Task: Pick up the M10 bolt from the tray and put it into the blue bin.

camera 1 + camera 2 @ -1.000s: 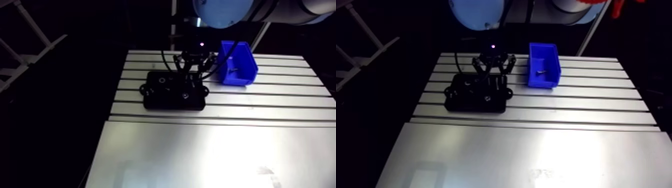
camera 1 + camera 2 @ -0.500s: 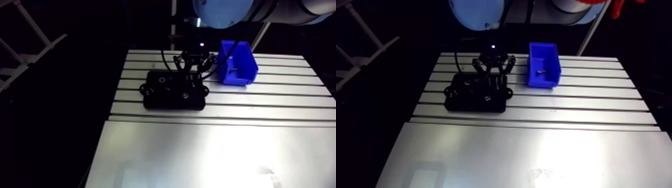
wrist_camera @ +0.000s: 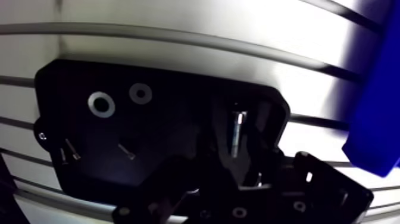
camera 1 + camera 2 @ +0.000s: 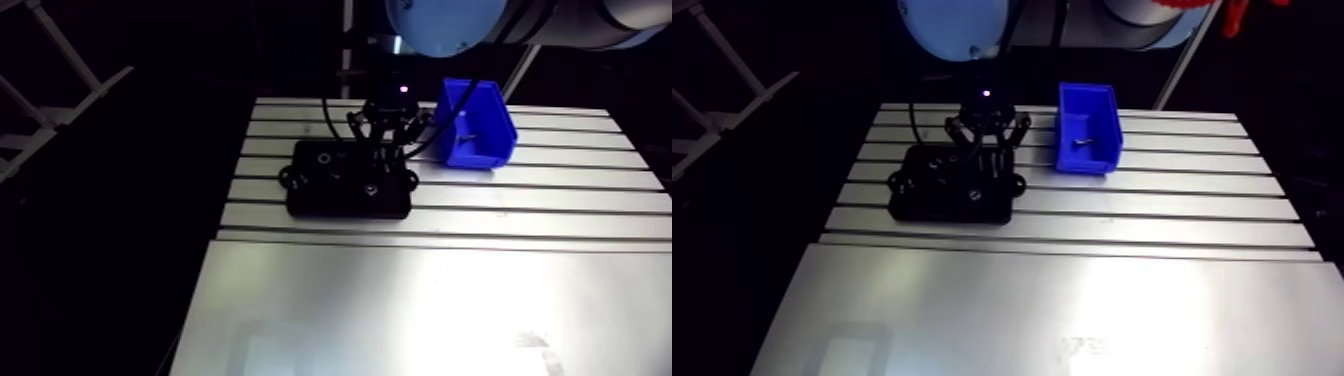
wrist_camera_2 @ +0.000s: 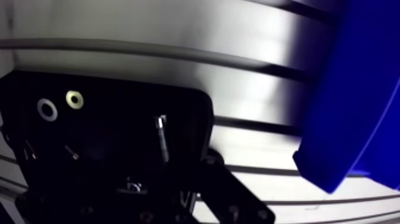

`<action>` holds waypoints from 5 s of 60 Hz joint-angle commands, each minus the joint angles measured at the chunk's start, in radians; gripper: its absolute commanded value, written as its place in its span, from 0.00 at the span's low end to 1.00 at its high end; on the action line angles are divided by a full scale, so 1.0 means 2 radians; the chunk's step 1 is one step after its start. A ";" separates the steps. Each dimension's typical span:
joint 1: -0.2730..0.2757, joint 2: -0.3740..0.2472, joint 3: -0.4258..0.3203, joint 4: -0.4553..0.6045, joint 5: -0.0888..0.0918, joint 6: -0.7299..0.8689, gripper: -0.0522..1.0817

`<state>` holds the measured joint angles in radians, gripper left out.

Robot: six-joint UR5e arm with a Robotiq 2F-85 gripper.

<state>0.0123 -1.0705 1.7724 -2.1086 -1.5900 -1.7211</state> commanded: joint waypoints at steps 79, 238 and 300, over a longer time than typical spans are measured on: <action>-0.001 -0.004 0.006 -0.012 0.001 0.000 0.84; -0.134 -0.030 -0.110 0.044 -0.004 -0.850 0.99; -0.124 0.051 -0.108 -0.008 -0.011 -0.844 0.98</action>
<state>-0.2348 -0.9955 1.5546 -2.1036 -1.6055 -3.4093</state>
